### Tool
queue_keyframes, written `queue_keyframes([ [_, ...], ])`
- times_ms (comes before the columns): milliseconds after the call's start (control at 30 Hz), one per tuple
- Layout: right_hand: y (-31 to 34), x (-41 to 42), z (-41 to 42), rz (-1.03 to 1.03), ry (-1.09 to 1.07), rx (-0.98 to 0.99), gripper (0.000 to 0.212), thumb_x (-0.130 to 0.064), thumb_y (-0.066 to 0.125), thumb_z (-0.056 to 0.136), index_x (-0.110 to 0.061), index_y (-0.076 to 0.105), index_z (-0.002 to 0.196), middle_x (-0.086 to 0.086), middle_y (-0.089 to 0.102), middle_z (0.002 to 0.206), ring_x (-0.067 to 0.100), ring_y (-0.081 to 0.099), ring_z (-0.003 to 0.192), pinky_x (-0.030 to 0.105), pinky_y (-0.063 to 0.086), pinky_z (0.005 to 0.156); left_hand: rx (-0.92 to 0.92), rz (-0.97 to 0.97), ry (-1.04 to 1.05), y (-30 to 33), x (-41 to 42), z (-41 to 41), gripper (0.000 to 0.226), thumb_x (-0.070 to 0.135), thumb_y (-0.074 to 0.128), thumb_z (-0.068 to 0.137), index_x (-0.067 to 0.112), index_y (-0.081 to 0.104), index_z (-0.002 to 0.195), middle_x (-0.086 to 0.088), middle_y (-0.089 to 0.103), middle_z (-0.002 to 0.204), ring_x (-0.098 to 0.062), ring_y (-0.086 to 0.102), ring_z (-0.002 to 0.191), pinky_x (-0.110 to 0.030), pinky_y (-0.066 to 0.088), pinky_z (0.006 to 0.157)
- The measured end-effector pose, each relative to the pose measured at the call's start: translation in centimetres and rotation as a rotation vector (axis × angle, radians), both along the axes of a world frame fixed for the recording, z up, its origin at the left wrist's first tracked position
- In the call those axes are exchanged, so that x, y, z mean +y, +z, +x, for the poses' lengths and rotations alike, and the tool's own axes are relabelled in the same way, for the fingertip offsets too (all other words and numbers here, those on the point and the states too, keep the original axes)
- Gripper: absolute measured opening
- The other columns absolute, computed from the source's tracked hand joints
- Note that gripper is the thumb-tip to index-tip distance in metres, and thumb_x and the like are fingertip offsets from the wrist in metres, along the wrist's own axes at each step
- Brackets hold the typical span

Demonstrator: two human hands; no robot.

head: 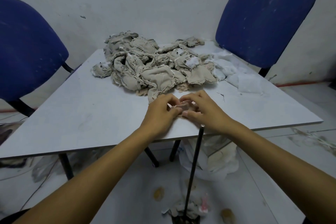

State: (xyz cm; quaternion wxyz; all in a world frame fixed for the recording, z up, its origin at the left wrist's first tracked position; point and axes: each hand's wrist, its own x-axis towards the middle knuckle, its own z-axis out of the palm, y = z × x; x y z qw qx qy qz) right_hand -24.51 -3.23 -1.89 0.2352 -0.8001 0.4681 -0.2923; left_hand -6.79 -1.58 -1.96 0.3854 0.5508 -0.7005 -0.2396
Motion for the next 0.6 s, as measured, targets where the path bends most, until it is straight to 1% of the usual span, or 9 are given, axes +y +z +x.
queue_keyframes([
  [100, -0.1, 0.1, 0.0, -0.04, 0.005, 0.032, 0.022, -0.019, 0.071, 0.089, -0.021, 0.066, 0.111, -0.005, 0.048, 0.097, 0.001, 0.048, 0.084, 0.011, 0.035, 0.073, 0.07, 0.035, -0.064, 0.1, -0.4, 0.2, 0.008, 0.02, 0.068, 0.09, 0.024, 0.064, 0.085, 0.009, 0.062, 0.086, 0.0, 0.054, 0.074, -0.021, 0.04, 0.07],
  [167, 0.0, 0.3, -0.3, -0.042, -0.004, -0.035, 0.017, -0.019, 0.072, 0.089, -0.026, 0.063, 0.101, -0.003, 0.056, 0.089, 0.004, 0.049, 0.075, 0.018, 0.035, 0.066, 0.128, 0.086, -0.092, 0.2, -0.6, 0.4, 0.011, 0.019, 0.067, 0.092, 0.023, 0.062, 0.083, 0.01, 0.059, 0.076, -0.002, 0.052, 0.067, -0.023, 0.04, 0.067],
  [233, 0.5, 0.6, -0.5, 0.056, 0.055, -0.133, 0.021, -0.017, 0.073, 0.089, -0.024, 0.06, 0.103, 0.003, 0.06, 0.086, 0.008, 0.05, 0.071, 0.02, 0.038, 0.064, 0.183, 0.123, -0.11, 0.4, -0.6, 0.6, 0.014, 0.016, 0.067, 0.093, 0.021, 0.06, 0.081, 0.006, 0.057, 0.072, -0.007, 0.049, 0.063, -0.026, 0.039, 0.064],
  [300, 1.3, 0.8, -0.8, 0.19, 0.179, -0.223, 0.028, -0.012, 0.073, 0.089, -0.016, 0.058, 0.111, 0.01, 0.06, 0.089, 0.008, 0.053, 0.075, 0.019, 0.043, 0.067, 0.228, 0.156, -0.134, 0.5, -0.7, 0.8, 0.017, 0.015, 0.066, 0.093, 0.019, 0.059, 0.079, 0.002, 0.055, 0.068, -0.01, 0.046, 0.058, -0.028, 0.037, 0.059],
  [333, 1.6, 0.9, -1.1, 0.26, 0.242, -0.271, 0.031, -0.008, 0.073, 0.088, -0.011, 0.056, 0.114, 0.007, 0.06, 0.091, 0.008, 0.056, 0.077, 0.018, 0.046, 0.069, 0.238, 0.169, -0.147, 0.6, -0.7, 0.8, 0.018, 0.015, 0.065, 0.094, 0.019, 0.058, 0.077, 0.004, 0.054, 0.065, -0.009, 0.045, 0.056, -0.028, 0.036, 0.057],
  [400, 2.2, 0.8, -1.6, 0.378, 0.33, -0.328, 0.037, -0.002, 0.072, 0.087, -0.004, 0.054, 0.119, 0.004, 0.06, 0.094, 0.01, 0.058, 0.082, 0.018, 0.049, 0.071, 0.222, 0.182, -0.174, 0.6, -0.6, 0.7, 0.022, 0.018, 0.061, 0.097, 0.019, 0.055, 0.075, 0.015, 0.054, 0.058, -0.004, 0.045, 0.054, -0.025, 0.035, 0.057],
  [467, 2.4, 0.6, -2.0, 0.444, 0.365, -0.311, 0.038, 0.001, 0.071, 0.086, 0.002, 0.053, 0.12, 0.009, 0.059, 0.096, 0.017, 0.056, 0.085, 0.022, 0.049, 0.073, 0.174, 0.174, -0.191, 0.7, -0.3, 0.5, 0.028, 0.02, 0.056, 0.1, 0.021, 0.052, 0.072, 0.019, 0.051, 0.054, 0.0, 0.043, 0.054, -0.026, 0.033, 0.06],
  [533, 2.4, 0.3, -2.2, 0.449, 0.381, -0.298, 0.035, -0.001, 0.069, 0.087, 0.004, 0.056, 0.119, 0.015, 0.061, 0.1, 0.022, 0.057, 0.091, 0.028, 0.047, 0.082, 0.174, 0.174, -0.207, 0.7, -0.1, 0.1, 0.032, 0.021, 0.053, 0.101, 0.021, 0.05, 0.069, 0.015, 0.048, 0.057, -0.005, 0.041, 0.059, -0.03, 0.031, 0.064],
  [600, 2.2, 0.2, -2.1, 0.454, 0.381, -0.382, 0.028, -0.003, 0.069, 0.087, 0.0, 0.063, 0.114, 0.013, 0.067, 0.103, 0.02, 0.062, 0.095, 0.027, 0.049, 0.087, 0.257, 0.206, -0.231, 0.9, 0.2, -0.4, 0.033, 0.02, 0.051, 0.102, 0.017, 0.049, 0.07, 0.004, 0.047, 0.064, -0.014, 0.041, 0.064, -0.032, 0.032, 0.067],
])
